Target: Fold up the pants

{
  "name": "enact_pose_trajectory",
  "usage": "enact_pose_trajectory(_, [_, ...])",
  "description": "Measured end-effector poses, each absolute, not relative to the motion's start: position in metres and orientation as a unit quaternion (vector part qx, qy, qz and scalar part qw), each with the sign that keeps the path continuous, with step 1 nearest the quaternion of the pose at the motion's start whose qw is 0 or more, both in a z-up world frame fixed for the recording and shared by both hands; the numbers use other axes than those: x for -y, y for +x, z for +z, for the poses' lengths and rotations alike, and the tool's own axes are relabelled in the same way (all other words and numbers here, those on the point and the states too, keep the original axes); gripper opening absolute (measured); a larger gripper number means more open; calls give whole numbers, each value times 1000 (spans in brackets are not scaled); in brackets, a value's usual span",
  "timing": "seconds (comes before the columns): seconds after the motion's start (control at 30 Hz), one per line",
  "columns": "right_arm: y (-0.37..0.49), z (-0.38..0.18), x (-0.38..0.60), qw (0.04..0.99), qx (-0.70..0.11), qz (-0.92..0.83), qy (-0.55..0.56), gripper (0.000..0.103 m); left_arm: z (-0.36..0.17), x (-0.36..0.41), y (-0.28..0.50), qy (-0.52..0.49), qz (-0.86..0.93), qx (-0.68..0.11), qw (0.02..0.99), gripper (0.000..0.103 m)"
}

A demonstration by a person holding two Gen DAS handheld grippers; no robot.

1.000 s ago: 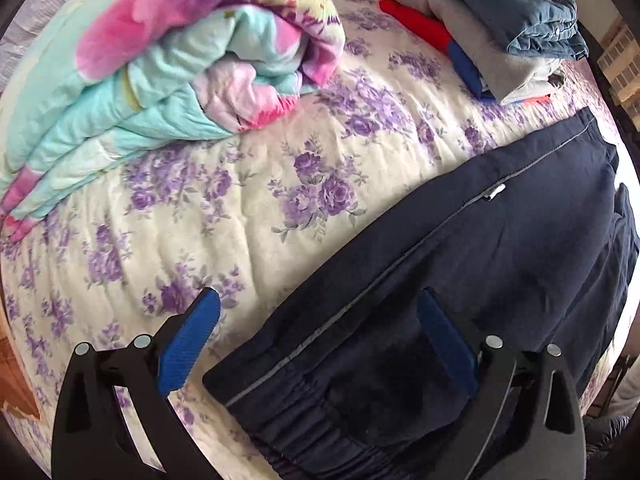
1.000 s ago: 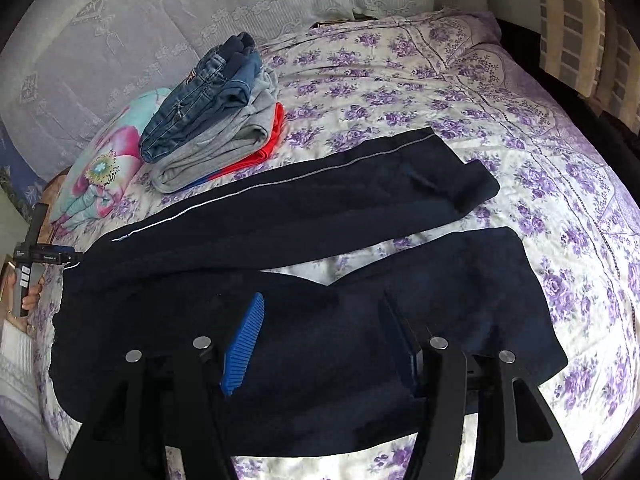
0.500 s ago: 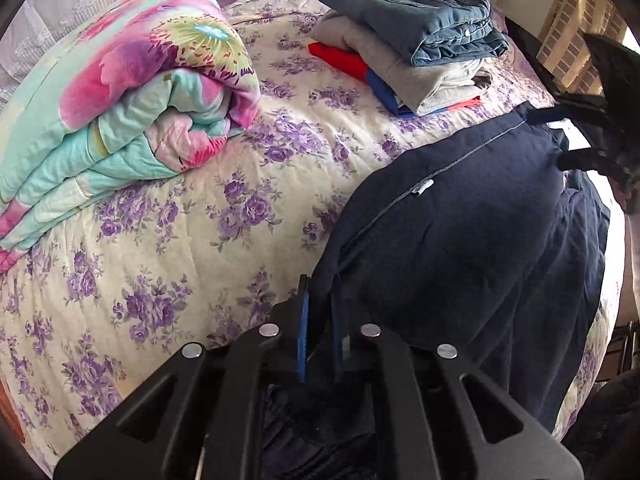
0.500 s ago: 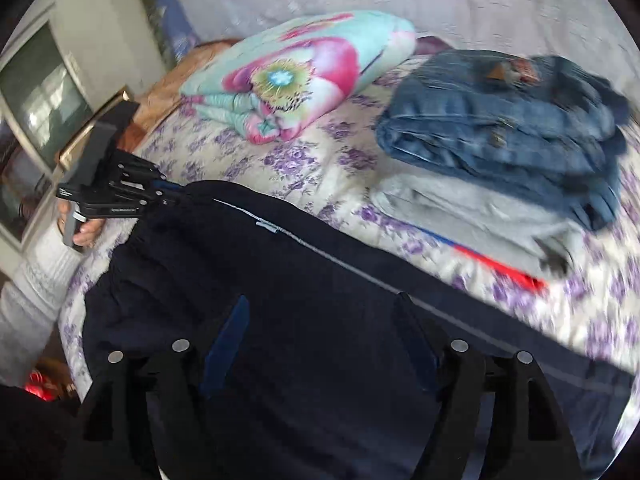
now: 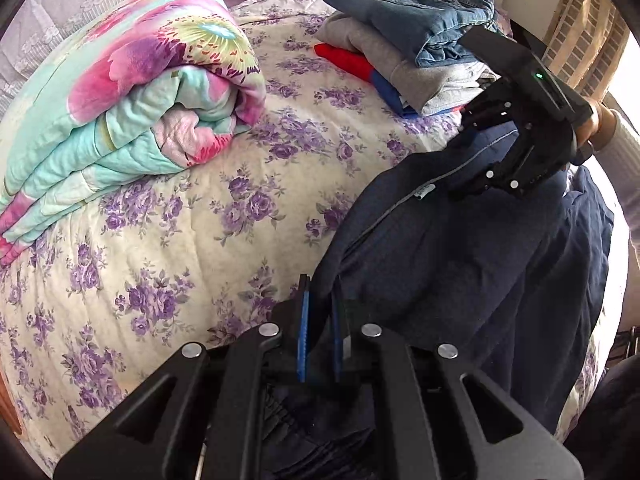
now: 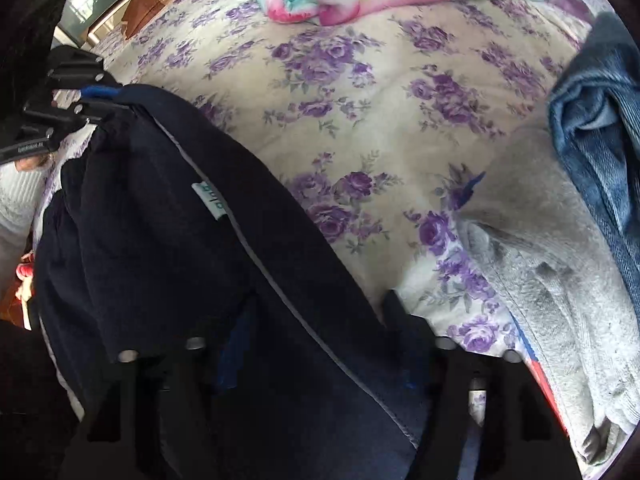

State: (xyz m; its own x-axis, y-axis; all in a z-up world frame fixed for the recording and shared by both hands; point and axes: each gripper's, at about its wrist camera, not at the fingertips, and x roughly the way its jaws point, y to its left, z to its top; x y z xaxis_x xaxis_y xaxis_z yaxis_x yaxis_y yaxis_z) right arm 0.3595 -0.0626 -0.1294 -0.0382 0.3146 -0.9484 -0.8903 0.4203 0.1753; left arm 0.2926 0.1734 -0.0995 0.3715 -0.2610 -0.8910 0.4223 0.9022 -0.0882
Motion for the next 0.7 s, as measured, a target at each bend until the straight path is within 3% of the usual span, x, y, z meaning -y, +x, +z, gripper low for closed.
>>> enact_pose_trajectory(0.23, [373,-88,63,752,-445,394,-286,6,-92,-177,319,61,-164,-510,842,9])
enact_pose_trajectory(0.47, [391,-125,41,741,-486,352,-301,7,-125,-179,352,62,-124,-551,823,11])
enact_pose_trajectory(0.7, [329,-37,67,774,-426,388,-262,7,-63,-188,302,69,-148,-496,853,11])
